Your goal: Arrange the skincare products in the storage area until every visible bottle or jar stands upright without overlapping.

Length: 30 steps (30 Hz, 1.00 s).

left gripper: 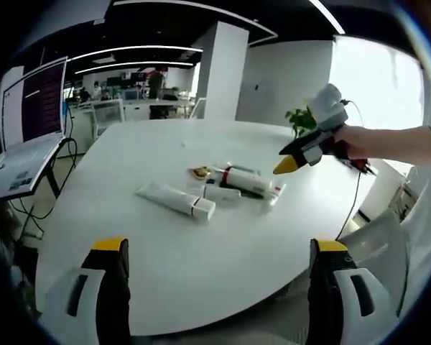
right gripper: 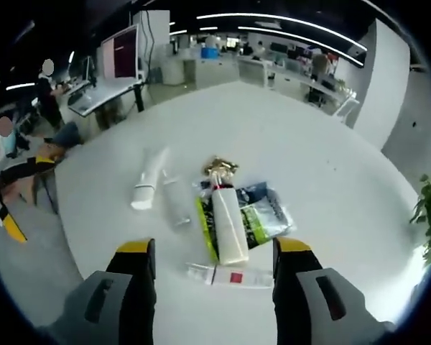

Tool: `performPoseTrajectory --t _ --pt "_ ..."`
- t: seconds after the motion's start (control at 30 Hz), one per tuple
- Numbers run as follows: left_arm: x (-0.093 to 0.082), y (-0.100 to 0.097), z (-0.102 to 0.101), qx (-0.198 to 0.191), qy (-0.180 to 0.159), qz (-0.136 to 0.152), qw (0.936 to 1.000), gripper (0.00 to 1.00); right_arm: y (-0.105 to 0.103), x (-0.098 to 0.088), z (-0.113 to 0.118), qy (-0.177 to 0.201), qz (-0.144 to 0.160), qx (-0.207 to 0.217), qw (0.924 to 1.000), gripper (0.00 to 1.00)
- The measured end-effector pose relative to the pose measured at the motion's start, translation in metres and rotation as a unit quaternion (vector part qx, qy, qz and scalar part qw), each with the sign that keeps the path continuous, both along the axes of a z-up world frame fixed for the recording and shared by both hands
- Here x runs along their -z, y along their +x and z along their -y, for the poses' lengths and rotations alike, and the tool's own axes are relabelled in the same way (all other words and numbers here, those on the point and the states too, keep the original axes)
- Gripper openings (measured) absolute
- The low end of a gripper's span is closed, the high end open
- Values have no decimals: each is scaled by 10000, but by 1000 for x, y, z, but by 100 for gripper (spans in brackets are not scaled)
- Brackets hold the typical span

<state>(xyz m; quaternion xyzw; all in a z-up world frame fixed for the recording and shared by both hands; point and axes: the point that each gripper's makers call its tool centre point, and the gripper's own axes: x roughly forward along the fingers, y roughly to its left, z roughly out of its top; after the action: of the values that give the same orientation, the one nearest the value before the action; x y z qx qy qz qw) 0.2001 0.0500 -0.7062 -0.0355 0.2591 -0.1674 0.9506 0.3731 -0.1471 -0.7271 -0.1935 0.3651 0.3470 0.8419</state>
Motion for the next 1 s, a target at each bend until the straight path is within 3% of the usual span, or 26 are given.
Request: performPoseTrajectory --t 0.4,0.7,1.0 --pt "4 0 -2 -56 0 -131 9999 98 16 19 -7 -136 -379 -181 9990 64" --pt "8 -1 -3 -38 1 -226 9997 98 24 20 -20 -116 -458 -200 9987 61" --pt "9 -1 -6 -124 -15 -266 9996 98 34 33 -27 -428 -614 -355 9966 59"
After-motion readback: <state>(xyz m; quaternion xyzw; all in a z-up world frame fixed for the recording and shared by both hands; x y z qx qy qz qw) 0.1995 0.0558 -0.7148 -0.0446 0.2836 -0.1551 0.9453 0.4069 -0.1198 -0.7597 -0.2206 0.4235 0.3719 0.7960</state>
